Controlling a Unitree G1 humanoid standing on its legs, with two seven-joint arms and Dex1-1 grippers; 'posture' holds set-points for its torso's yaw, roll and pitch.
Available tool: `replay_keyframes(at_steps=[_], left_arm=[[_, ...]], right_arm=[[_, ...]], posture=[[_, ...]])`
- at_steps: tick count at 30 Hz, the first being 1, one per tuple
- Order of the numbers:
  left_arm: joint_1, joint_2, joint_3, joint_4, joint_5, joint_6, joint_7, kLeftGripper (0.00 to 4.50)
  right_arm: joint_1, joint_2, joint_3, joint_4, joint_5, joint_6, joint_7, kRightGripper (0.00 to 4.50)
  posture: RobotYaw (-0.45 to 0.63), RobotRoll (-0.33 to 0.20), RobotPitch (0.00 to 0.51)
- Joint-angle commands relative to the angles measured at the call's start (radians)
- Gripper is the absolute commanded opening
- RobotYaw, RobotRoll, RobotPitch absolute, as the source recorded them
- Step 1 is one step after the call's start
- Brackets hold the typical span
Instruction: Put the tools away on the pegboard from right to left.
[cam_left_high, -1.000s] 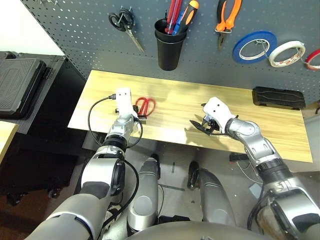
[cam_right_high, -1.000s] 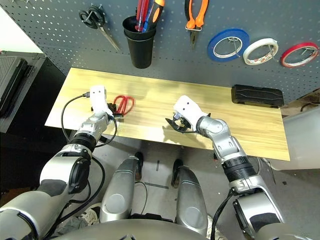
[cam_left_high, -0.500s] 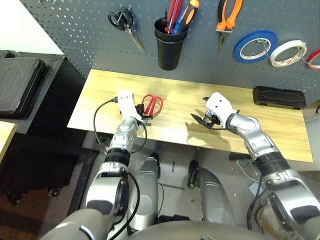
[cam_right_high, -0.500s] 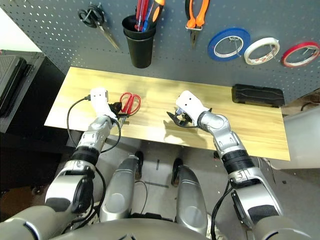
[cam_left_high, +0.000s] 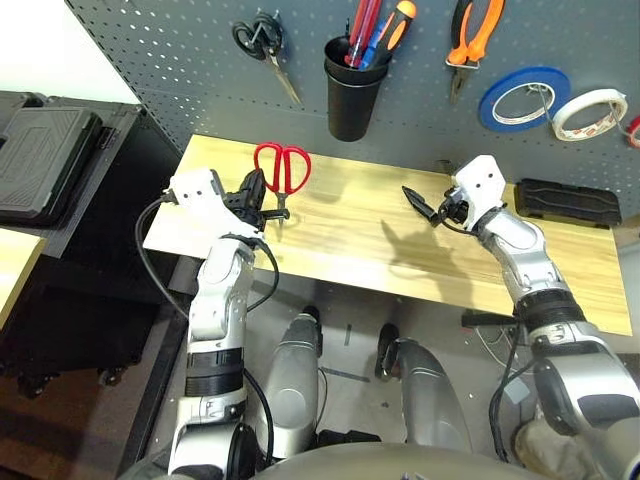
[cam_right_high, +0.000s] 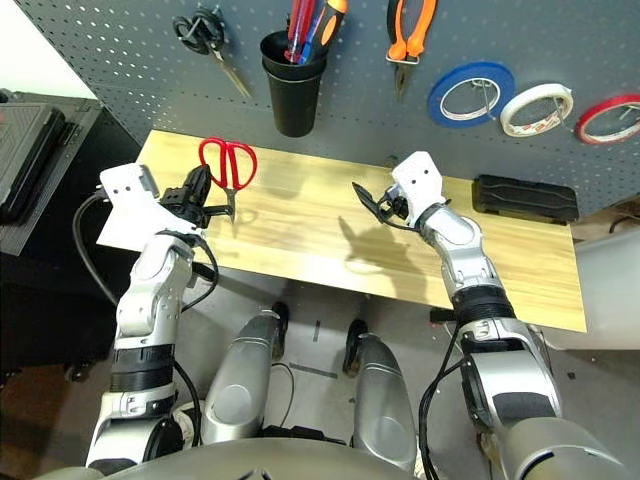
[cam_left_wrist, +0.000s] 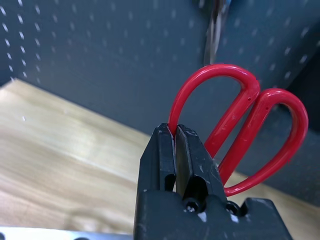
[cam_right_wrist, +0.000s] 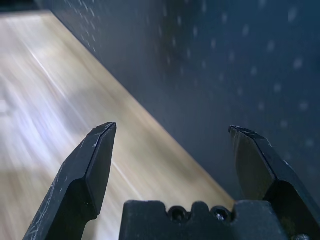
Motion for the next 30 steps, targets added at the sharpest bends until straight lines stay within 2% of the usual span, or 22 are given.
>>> replay_keyframes(at_steps=[1, 8, 15, 23, 30], left_arm=[[-0.009, 0.015, 0.020, -0.092, -0.031, 0.038, 0.019, 0.04], [-0.097, 0.039, 0.077, -0.174, -0.095, 0.118, 0.071, 0.04], [-0.227, 0.078, 0.104, -0.111, -0.119, 0.147, 0.083, 0.04], [-0.339, 0.081, 0.103, 0.028, -0.113, 0.116, 0.078, 0.04], [-0.460, 0.125, 0.110, 0.239, -0.095, 0.052, 0.045, 0.04]], right_arm=[[0.015, -0.032, -0.053, -0.002, 0.111, -0.062, 0.152, 4.50], [0.019, -0.086, -0.133, -0.079, 0.295, -0.018, 0.372, 4.50], [0.019, -0.136, -0.189, -0.179, 0.411, 0.071, 0.484, 4.50], [0.009, -0.120, -0.191, -0.182, 0.400, 0.079, 0.476, 4.50], [-0.003, -0.094, -0.180, -0.197, 0.386, 0.082, 0.453, 4.50]], posture=[[0.38, 0.000, 0.224], [0.37, 0.000, 0.227], [0.34, 0.000, 0.228], [0.31, 0.000, 0.225], [0.30, 0.000, 0.226]])
